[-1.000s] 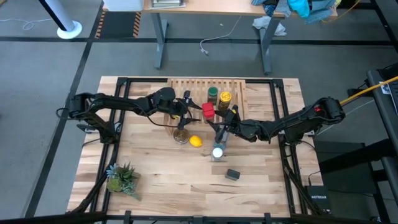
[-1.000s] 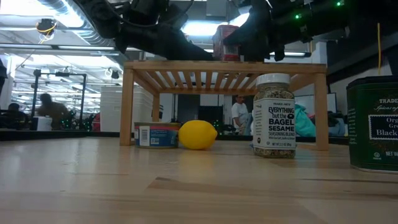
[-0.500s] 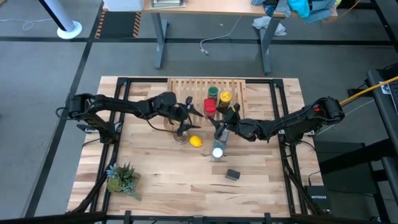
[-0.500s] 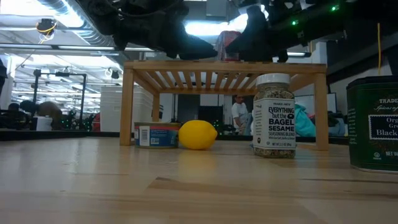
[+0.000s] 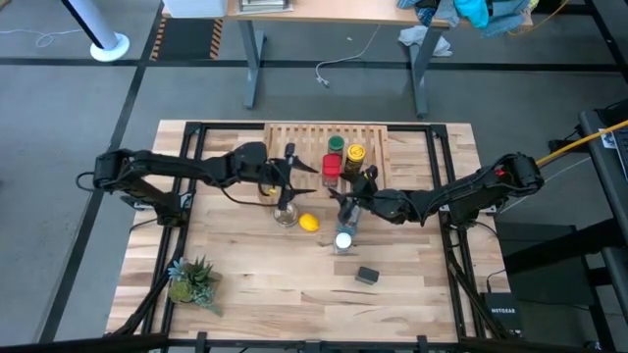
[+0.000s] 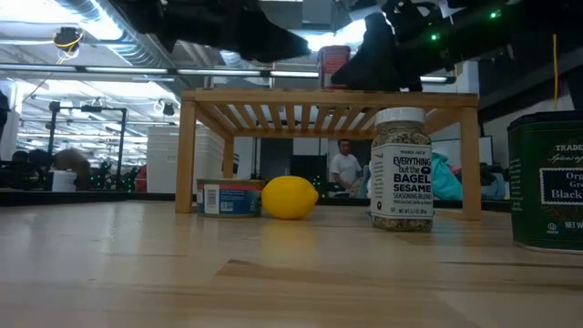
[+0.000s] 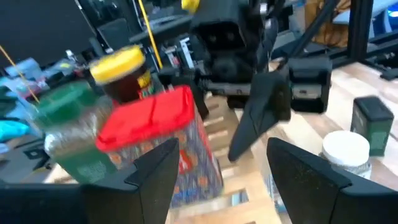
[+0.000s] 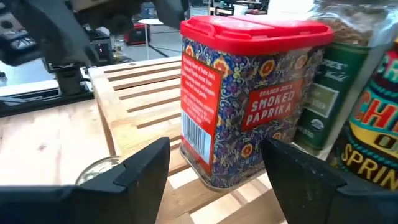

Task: Shelf spices
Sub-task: Remove the red seasoning can from the shelf

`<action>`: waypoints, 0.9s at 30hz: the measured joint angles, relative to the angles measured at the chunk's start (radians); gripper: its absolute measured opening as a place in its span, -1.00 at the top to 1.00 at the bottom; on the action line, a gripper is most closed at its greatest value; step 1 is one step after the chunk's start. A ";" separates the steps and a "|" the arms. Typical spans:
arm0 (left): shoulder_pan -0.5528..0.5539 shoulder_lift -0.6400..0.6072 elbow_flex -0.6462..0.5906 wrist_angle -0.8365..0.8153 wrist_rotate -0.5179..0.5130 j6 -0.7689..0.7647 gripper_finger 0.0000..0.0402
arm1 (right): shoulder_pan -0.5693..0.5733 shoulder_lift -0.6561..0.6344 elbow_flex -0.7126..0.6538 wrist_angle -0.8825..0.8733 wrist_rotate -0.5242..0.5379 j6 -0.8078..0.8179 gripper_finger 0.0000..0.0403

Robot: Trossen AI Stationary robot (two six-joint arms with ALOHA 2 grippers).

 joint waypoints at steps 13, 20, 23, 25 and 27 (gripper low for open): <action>0.000 -0.007 -0.001 -0.086 -0.076 0.000 -0.18 | 0.001 0.000 0.000 0.018 -0.006 -0.003 -0.29; -0.038 -0.002 -0.001 -0.078 -0.075 0.011 -0.18 | 0.001 -0.002 0.000 0.072 -0.065 -0.004 -0.29; -0.047 -0.002 -0.001 -0.077 -0.077 0.019 -0.18 | 0.001 -0.002 0.000 0.084 -0.100 -0.003 -0.29; -0.047 -0.002 -0.001 -0.078 -0.078 0.019 -0.18 | 0.001 -0.002 0.000 0.092 -0.127 -0.003 -0.29; -0.047 -0.002 -0.001 -0.078 -0.078 0.018 -0.18 | 0.001 -0.002 0.000 0.102 -0.143 -0.003 -0.29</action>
